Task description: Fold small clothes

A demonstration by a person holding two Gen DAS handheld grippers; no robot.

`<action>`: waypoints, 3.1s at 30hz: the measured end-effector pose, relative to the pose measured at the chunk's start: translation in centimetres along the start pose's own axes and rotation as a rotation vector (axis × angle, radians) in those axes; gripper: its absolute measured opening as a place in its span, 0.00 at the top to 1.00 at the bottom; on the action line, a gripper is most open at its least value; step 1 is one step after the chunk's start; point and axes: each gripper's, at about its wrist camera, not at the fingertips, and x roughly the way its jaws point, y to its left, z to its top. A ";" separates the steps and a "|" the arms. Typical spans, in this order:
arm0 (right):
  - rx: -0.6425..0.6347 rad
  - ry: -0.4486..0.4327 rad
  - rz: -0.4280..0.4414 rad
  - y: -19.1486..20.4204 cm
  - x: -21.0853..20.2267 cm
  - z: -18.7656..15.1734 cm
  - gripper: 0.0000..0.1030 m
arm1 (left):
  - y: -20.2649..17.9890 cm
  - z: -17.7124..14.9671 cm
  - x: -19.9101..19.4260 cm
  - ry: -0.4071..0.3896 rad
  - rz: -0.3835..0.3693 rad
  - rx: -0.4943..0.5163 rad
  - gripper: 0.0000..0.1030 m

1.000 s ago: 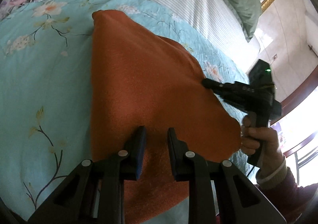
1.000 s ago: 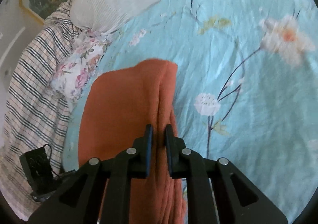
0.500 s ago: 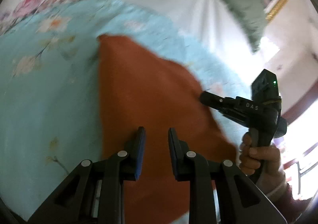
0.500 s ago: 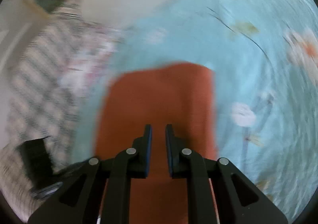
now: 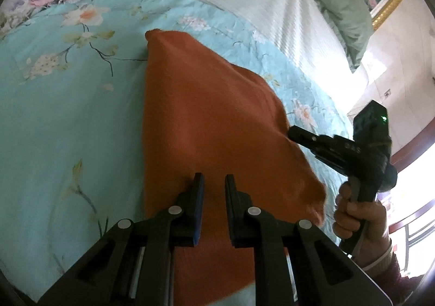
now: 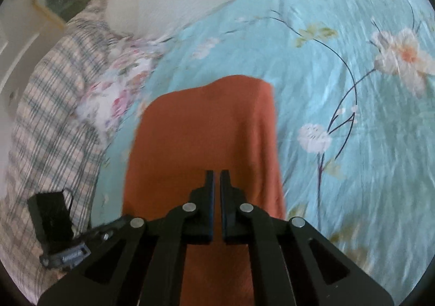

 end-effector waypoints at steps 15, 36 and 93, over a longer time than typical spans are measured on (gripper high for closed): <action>-0.064 0.038 -0.116 -0.6 -1.4 -7.2 0.96 | -1.7 -6.0 -1.5 -0.006 0.122 0.130 0.73; -0.140 -0.027 -0.257 1.8 -6.3 -13.0 0.95 | -3.4 -10.1 -4.5 -0.046 0.229 0.187 0.62; -0.369 0.095 -0.294 6.1 -7.7 -14.1 0.00 | -6.9 -8.6 -6.1 -0.065 0.627 0.308 0.17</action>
